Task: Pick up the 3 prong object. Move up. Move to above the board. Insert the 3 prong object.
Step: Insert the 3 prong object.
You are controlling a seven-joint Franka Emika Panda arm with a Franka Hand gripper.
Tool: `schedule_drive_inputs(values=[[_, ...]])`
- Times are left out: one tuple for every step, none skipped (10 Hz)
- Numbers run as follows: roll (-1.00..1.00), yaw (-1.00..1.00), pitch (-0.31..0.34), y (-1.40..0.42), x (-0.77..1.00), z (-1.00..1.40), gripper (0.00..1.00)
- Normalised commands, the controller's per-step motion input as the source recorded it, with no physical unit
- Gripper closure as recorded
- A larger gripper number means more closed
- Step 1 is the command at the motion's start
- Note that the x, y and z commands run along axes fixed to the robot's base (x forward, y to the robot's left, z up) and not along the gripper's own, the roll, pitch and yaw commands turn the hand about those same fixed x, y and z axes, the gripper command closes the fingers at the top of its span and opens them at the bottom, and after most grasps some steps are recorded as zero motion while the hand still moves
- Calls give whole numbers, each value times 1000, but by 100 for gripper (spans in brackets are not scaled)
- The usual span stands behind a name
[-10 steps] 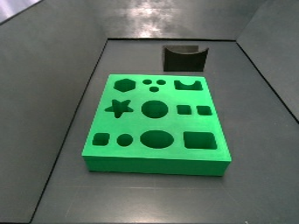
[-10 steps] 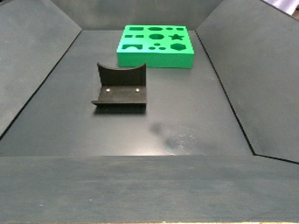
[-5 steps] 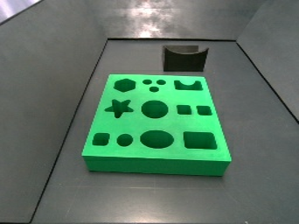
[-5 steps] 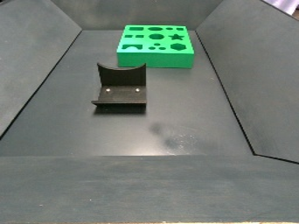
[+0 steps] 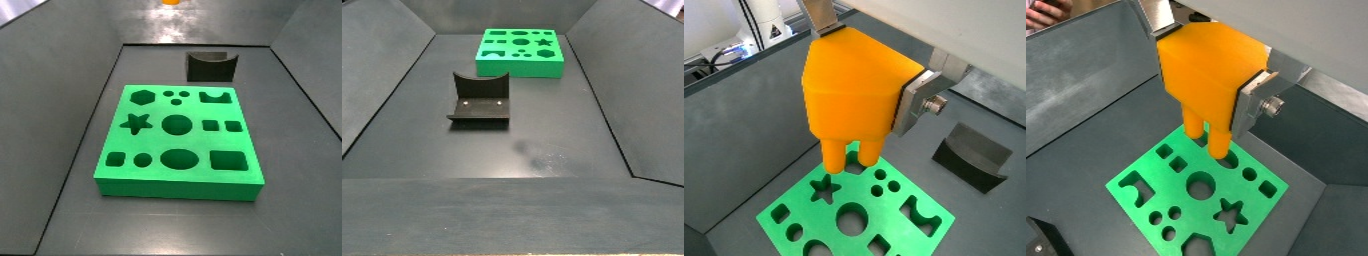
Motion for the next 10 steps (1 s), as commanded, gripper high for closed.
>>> schedule_drive_inputs(values=[[0,0,13,0,134,-49,100],[0,0,20,0,143,-49,100],[0,0,23,0,146,-43,100],[0,0,36,0,166,-34,100],[0,0,50,0,54,0,100],[-3,9,0,0,0,0,100],[160,0,-27,263,43,-371,100],[296,-303,-64,466,0,-583,100],[263,-246,-61,560,54,-654,100],[300,-183,-83,511,200,-603,100]])
